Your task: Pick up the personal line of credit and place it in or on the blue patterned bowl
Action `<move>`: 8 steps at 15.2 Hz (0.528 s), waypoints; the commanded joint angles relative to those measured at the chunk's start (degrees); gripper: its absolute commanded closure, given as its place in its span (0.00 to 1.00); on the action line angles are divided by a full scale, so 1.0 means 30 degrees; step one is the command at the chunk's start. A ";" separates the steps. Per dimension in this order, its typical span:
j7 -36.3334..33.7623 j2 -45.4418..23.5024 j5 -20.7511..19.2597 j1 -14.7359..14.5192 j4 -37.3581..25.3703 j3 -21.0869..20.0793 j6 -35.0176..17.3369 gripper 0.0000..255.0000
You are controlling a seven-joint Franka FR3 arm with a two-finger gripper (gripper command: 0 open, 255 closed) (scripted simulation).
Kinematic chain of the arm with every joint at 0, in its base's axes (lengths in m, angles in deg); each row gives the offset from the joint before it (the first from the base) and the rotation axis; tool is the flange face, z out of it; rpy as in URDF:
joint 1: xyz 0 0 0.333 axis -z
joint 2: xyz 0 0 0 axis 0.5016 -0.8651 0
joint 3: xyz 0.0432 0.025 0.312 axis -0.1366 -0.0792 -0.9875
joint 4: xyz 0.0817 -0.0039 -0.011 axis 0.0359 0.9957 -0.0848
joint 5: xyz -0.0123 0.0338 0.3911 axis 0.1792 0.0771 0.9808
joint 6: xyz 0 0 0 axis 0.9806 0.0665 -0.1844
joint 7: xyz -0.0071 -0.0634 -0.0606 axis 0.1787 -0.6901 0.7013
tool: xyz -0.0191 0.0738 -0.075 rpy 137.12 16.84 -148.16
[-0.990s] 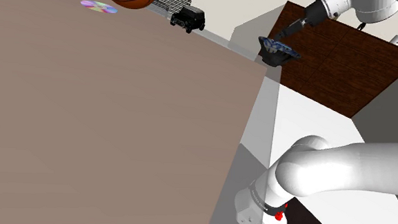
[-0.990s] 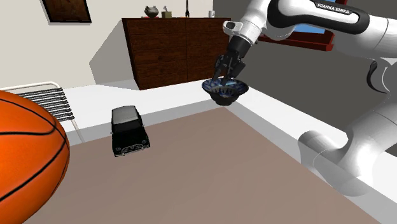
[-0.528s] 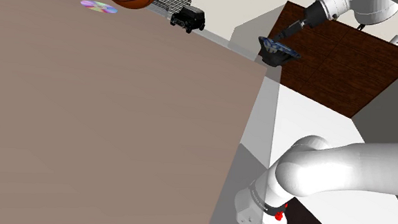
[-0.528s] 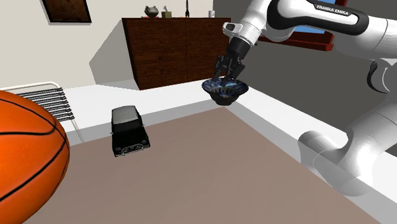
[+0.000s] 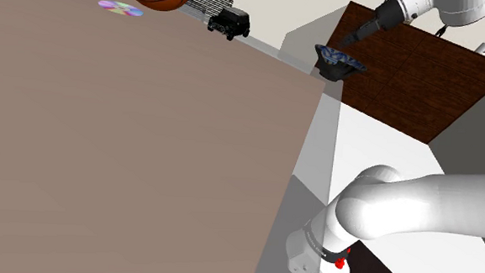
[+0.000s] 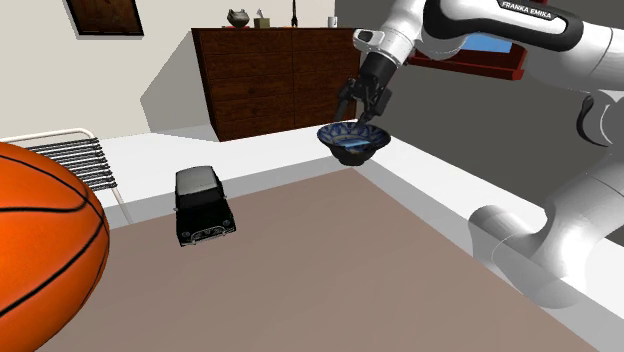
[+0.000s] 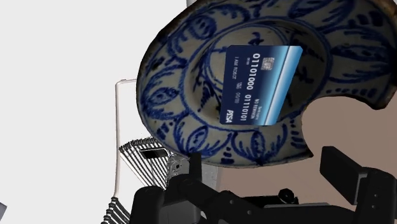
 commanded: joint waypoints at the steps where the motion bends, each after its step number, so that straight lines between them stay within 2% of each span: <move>1: -0.0076 0.0017 -0.0049 0.0005 -0.1185 0.0056 0.1210 0.00; 2: -0.0079 -0.0028 -0.0059 -0.0019 -0.1736 0.0123 0.1717 0.00; 8: -0.0080 -0.0027 -0.0060 -0.0020 -0.1736 0.0123 0.1717 0.00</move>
